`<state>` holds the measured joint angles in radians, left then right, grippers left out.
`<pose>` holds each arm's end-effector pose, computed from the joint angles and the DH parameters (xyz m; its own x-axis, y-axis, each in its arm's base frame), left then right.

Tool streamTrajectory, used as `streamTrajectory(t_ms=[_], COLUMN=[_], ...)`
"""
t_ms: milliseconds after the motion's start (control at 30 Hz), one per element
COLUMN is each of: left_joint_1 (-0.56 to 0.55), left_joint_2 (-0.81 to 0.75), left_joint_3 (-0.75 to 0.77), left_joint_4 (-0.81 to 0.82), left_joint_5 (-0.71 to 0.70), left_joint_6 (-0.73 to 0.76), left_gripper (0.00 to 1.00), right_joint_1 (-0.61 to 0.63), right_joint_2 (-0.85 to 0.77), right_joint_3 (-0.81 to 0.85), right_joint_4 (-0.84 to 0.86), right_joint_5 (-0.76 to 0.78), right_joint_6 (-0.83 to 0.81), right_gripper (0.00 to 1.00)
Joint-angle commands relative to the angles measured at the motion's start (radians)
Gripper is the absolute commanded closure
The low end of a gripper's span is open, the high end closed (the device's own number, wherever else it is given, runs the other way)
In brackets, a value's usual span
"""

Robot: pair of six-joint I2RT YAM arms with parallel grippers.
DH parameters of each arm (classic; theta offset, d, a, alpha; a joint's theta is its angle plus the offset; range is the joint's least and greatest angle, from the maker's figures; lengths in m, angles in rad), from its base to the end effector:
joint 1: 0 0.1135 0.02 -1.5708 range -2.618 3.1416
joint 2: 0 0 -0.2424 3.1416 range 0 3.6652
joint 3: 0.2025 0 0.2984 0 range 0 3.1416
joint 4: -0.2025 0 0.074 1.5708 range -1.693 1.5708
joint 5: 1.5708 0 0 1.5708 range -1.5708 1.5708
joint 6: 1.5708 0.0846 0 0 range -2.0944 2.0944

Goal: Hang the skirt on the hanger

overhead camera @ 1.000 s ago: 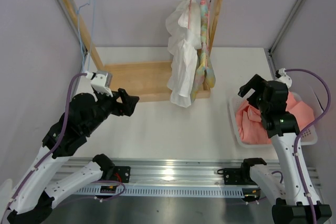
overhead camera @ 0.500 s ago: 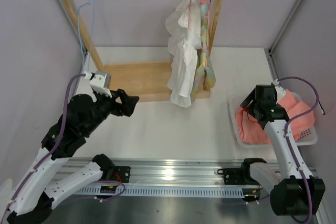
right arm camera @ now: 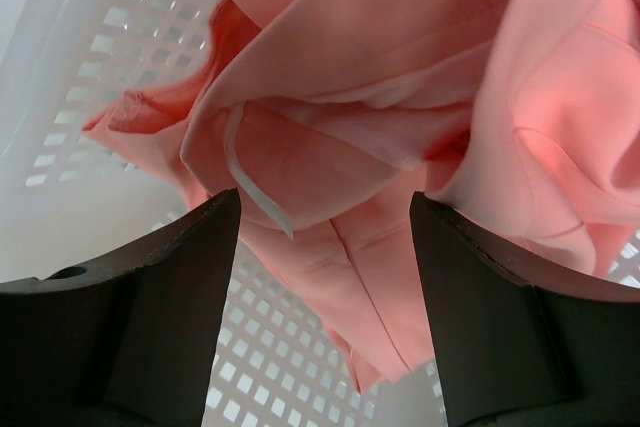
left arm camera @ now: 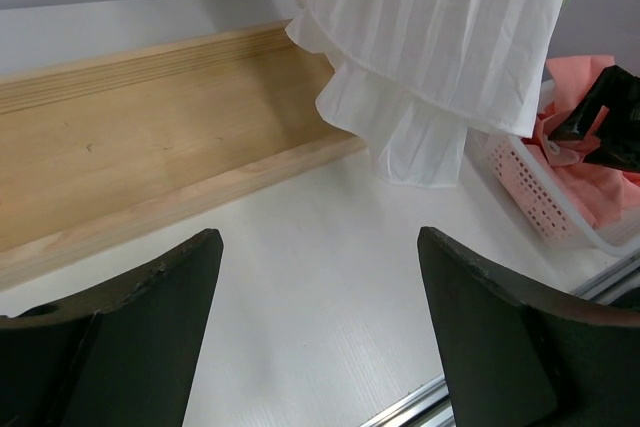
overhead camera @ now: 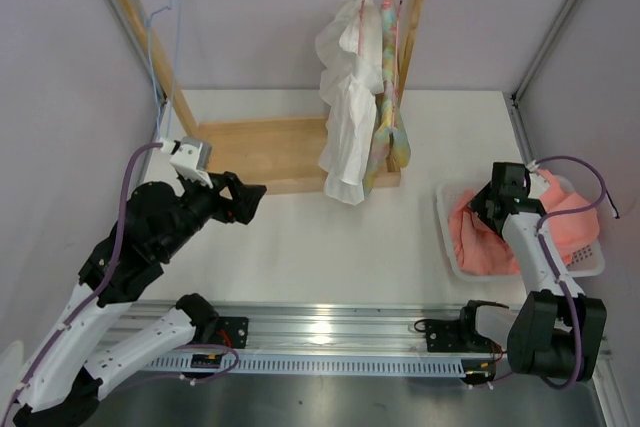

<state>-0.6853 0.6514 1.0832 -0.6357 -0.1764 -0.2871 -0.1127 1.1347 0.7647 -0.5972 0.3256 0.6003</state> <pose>0.1810 -0.1288 0.4055 -0.2891 -0.1237 -0.9493 0.4256 0.8716 -0.2432 0.2944 -0.0606 0.1565 -0.5129 0.5967 -0.6171 0.6989 0.7077 0.1033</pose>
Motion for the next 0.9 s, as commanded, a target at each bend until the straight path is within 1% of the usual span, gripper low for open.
streamTrajectory(t_ms=[0,100,300,533,667,733,833,867], left_joint_1=[-0.003,-0.003,-0.003,-0.003,-0.003,-0.003,-0.003,-0.003], left_joint_2=[-0.007,-0.003,0.005,0.019,0.017,0.014,0.011,0.011], left_joint_3=[-0.012,-0.019,-0.012,-0.002,0.006,0.006,0.006,0.006], left_joint_4=[0.027,0.025,0.025,0.024,0.016,0.013,0.011,0.010], left_joint_5=[0.008,0.011,0.014,0.028,0.025,0.022,0.022,0.023], left_joint_6=[0.005,0.002,0.002,-0.001,0.002,0.002,0.000,-0.001], left_gripper=[0.15,0.15,0.15,0.15,0.15,0.14,0.15,0.15], right_joint_1=[-0.007,-0.005,-0.005,-0.016,-0.025,-0.025,-0.027,-0.027], right_joint_2=[0.011,0.026,0.008,0.109,0.143,0.161,0.178,0.175], right_joint_3=[0.047,0.068,0.079,0.120,0.131,0.133,0.131,0.121], right_joint_4=[0.080,0.086,0.096,0.112,0.122,0.119,0.117,0.120], right_joint_5=[-0.011,-0.025,-0.033,-0.020,-0.023,-0.025,-0.031,-0.033], right_joint_6=[0.007,0.010,0.010,0.021,0.019,0.019,0.027,0.029], right_gripper=[0.26,0.26,0.25,0.27,0.34,0.35,0.40,0.43])
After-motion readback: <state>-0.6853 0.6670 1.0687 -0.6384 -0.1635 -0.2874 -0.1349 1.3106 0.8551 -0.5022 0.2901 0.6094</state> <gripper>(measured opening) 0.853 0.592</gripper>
